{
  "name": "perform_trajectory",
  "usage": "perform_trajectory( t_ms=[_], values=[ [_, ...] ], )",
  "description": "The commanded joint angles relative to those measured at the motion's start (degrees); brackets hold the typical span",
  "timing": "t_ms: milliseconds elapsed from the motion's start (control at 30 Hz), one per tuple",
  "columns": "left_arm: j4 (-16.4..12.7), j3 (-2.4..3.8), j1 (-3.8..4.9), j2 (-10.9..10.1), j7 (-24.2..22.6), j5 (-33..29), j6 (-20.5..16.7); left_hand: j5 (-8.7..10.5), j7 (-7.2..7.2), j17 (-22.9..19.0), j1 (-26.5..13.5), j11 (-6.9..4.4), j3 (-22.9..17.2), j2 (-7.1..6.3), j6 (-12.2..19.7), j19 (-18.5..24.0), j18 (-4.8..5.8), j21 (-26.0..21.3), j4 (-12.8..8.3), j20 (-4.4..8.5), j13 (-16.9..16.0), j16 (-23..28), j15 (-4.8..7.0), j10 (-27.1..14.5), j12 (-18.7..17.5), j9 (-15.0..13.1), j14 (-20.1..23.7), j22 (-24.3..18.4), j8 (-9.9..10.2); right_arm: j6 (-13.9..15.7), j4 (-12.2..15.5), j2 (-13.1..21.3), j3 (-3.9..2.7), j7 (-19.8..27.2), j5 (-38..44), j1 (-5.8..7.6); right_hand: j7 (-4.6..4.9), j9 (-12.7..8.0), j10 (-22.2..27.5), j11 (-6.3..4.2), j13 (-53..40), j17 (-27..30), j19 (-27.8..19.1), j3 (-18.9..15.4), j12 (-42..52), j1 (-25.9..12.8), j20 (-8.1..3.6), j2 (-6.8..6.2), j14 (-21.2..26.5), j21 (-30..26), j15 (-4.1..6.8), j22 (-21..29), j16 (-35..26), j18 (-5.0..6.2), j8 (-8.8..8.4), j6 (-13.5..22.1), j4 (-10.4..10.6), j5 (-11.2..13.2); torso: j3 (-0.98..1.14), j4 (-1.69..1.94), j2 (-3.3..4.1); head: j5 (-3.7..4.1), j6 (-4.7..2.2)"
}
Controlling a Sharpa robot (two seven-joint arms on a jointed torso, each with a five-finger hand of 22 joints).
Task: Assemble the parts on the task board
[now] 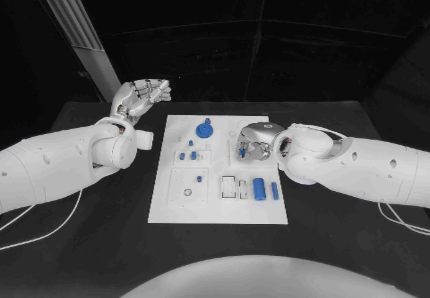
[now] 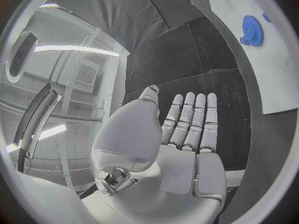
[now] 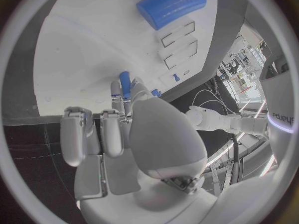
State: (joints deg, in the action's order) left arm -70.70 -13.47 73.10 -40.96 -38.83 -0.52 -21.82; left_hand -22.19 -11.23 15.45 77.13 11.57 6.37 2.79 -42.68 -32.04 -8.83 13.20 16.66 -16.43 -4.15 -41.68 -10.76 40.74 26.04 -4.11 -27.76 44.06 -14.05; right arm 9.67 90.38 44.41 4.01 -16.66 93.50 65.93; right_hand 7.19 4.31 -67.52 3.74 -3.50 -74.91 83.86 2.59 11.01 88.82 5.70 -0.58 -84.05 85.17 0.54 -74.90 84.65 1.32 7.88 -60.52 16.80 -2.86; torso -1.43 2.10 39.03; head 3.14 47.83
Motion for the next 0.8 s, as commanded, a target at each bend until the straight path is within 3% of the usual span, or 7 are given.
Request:
perform_trajectory(
  t_ms=[33,233,567,800],
  values=[
    [0.0,0.03,0.06,0.0,-9.2,0.0,0.7,-0.24,-2.42,-0.1,0.0,-0.04,0.3,0.57,0.3,-0.5,-0.30,-0.3,0.1,-0.01,0.1,-0.4,-0.05,-0.4,0.3,0.1,0.4,-0.1,-0.2,0.6,0.1,0.1,-0.01,-0.5,0.6,0.06,1.03,-0.3,-0.2,0.65,0.0,0.4,3.4,-1.2,-0.7,-1.2,-0.10,-1.22,-3.2,-0.7,-0.34,-13.1,-0.5,0.09,-0.77,0.7,-0.1,0.2,-0.01,-0.01,0.04,0.05,-0.02],
    [0.0,0.03,0.06,-0.1,-9.2,0.0,0.7,-0.24,-2.42,-0.1,0.0,-0.04,0.3,0.57,0.3,-0.5,-0.30,-0.3,0.1,-0.01,0.1,-0.4,-0.05,-0.4,0.3,0.1,0.4,-0.1,-0.2,1.3,0.4,0.3,-0.01,-0.7,0.6,0.04,1.81,-0.5,0.0,1.29,0.0,1.9,3.0,-2.6,-1.7,-2.3,0.36,-1.91,-2.9,-1.5,-0.92,-12.7,-1.2,0.27,-1.53,1.5,-0.2,0.2,0.02,-0.02,0.06,0.04,0.08],
    [-0.1,0.03,0.05,-0.1,-9.2,0.0,0.7,-0.25,-2.41,-0.1,0.0,-0.04,0.3,0.62,0.3,-0.5,-0.29,-0.3,0.0,-0.01,0.1,-0.4,-0.06,-0.4,0.4,0.0,0.4,-0.1,-0.3,1.6,0.5,0.4,-0.01,-0.8,0.6,0.02,1.83,-0.4,0.0,1.35,0.0,1.9,3.0,-2.7,-2.4,-1.8,0.59,-1.28,-2.9,-1.4,-1.05,-12.8,-1.2,0.26,-1.81,1.5,-0.4,0.2,0.02,-0.04,0.04,0.05,0.28],
    [0.0,0.03,0.04,-0.1,-9.1,0.0,0.7,-0.25,-2.41,-0.1,0.0,-0.04,0.3,0.62,0.3,-0.5,-0.29,-0.3,0.0,-0.01,0.1,-0.4,-0.06,-0.4,0.4,0.0,0.4,-0.1,-0.3,1.2,0.6,0.6,-0.01,-0.8,0.6,0.01,0.74,-0.1,-1.1,0.66,-0.1,1.6,3.1,-2.0,-2.6,-0.4,0.52,0.45,-3.0,-1.3,-0.63,-12.8,-1.1,0.25,-0.99,-0.5,-0.4,0.2,0.01,-0.01,0.03,0.16,0.33]
  ],
)
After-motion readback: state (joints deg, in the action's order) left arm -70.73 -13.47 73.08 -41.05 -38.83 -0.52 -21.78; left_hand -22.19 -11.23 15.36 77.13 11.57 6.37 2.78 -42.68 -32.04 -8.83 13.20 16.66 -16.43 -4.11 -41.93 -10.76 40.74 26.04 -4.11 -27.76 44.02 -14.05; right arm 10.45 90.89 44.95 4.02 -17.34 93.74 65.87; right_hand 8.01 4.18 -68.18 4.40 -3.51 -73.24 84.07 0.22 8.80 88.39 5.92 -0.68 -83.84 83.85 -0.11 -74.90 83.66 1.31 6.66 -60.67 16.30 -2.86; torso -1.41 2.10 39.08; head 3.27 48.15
